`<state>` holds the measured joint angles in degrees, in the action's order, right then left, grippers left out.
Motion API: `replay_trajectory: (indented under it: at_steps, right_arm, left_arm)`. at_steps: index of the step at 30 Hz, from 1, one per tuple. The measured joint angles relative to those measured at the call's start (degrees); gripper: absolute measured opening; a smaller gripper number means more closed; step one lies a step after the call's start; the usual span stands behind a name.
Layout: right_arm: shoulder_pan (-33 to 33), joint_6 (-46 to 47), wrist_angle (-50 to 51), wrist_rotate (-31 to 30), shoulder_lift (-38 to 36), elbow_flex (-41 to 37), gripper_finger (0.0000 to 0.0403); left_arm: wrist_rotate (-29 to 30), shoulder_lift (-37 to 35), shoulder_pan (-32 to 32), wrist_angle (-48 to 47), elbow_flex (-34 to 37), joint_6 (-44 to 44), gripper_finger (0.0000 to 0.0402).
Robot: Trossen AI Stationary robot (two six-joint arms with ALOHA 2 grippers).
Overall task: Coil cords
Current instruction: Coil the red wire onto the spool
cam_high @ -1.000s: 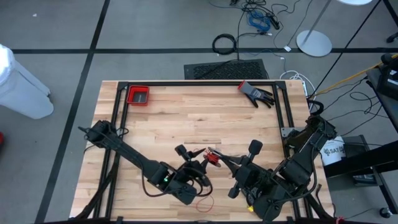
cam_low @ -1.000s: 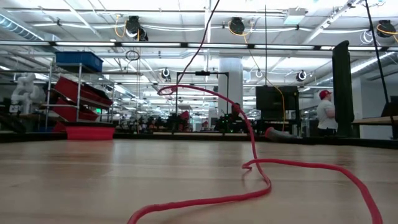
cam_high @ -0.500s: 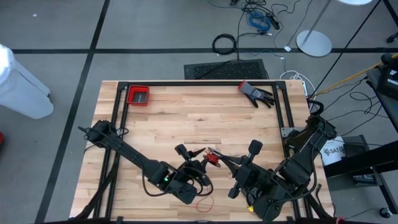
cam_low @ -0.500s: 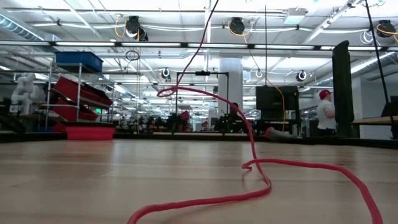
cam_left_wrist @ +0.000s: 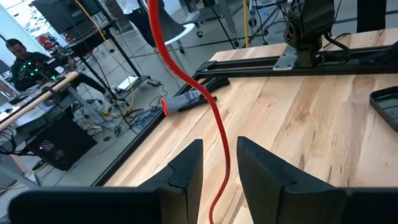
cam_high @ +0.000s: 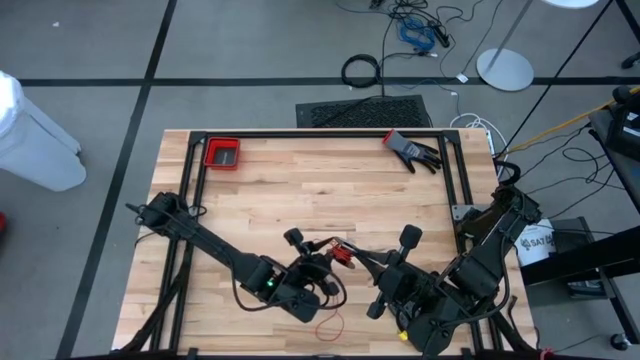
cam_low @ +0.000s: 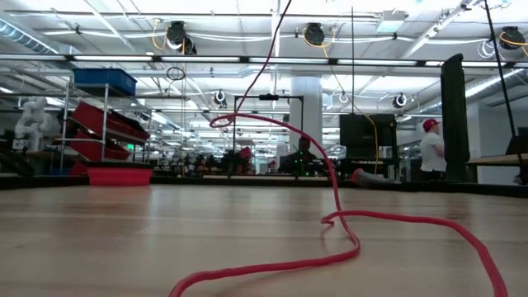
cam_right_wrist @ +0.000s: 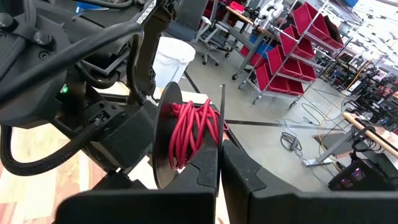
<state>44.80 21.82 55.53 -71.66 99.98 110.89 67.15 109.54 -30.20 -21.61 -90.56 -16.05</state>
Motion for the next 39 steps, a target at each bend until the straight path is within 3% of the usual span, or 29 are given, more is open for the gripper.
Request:
replay_trajectory:
  at_steps: [12,26,39]
  right_arm:
    - [0.00,0.00,0.01,0.00,-0.02,0.00,0.0000]
    - [-0.82,4.50,-0.13,-0.37,0.04,0.00,0.0000]
    - [-3.36,1.92,-3.78,-2.38,3.27,0.00,0.0000]
  left_arm:
    - [-1.26,-0.02,-0.04,0.04,0.00,0.61,0.0007]
    - [-1.60,-0.02,-0.44,4.10,0.02,3.34,0.0003]
    - [-3.27,-0.03,-1.07,8.48,0.02,4.98,0.0002]
